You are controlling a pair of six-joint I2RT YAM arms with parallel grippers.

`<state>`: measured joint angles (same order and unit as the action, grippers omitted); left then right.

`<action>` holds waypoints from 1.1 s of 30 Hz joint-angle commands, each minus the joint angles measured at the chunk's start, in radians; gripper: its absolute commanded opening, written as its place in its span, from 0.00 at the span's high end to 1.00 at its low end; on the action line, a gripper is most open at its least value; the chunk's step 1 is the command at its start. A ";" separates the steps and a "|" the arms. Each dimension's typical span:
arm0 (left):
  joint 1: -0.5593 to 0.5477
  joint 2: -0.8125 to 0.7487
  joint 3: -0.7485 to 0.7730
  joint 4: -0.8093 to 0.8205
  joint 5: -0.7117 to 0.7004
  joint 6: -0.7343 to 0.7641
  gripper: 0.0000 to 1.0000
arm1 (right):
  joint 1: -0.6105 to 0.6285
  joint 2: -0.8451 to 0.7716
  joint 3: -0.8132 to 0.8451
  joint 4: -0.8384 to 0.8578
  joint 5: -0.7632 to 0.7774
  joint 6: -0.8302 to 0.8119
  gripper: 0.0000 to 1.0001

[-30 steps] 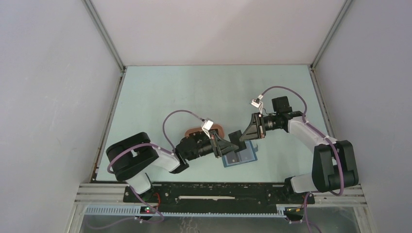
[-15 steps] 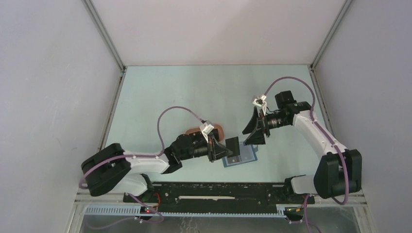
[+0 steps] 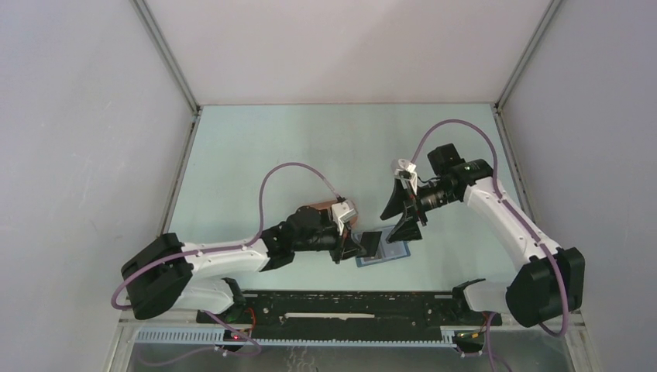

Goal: Put the credit cards into the card holder
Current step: Insert the credit card into the card holder.

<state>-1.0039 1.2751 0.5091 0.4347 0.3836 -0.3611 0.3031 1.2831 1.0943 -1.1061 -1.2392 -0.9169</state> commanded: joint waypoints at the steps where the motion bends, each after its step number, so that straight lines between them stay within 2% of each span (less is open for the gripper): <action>1: -0.009 -0.027 0.059 -0.033 0.022 0.073 1.00 | 0.001 0.056 0.023 -0.031 0.007 0.003 0.11; 3: -0.009 -0.020 0.064 -0.034 0.024 0.073 1.00 | 0.018 0.087 0.022 -0.044 0.018 -0.008 0.17; 9: -0.010 -0.023 0.064 -0.025 0.034 0.073 1.00 | 0.030 0.126 0.009 0.034 0.072 0.079 0.23; 14: -0.011 -0.022 0.060 -0.017 0.035 0.075 1.00 | 0.053 0.160 0.003 0.025 0.075 0.069 0.33; 20: -0.010 -0.028 0.040 0.013 0.030 0.058 1.00 | 0.067 0.179 0.003 0.010 0.074 0.044 0.60; 27: -0.010 -0.033 0.029 0.032 0.023 0.050 1.00 | 0.078 0.181 0.004 -0.021 0.060 0.003 0.81; 30: -0.010 -0.035 0.026 0.033 0.014 0.046 1.00 | 0.091 0.185 0.006 -0.063 0.050 -0.070 0.97; 32: -0.010 -0.044 0.017 0.032 -0.006 0.043 0.98 | 0.094 0.189 0.013 -0.111 0.038 -0.139 1.00; 33: -0.010 -0.050 0.011 0.032 -0.021 0.040 0.93 | 0.093 0.190 0.016 -0.133 0.033 -0.171 1.00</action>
<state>-1.0100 1.2743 0.5201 0.4137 0.4034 -0.3153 0.3786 1.4670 1.0927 -1.1297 -1.1584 -0.9466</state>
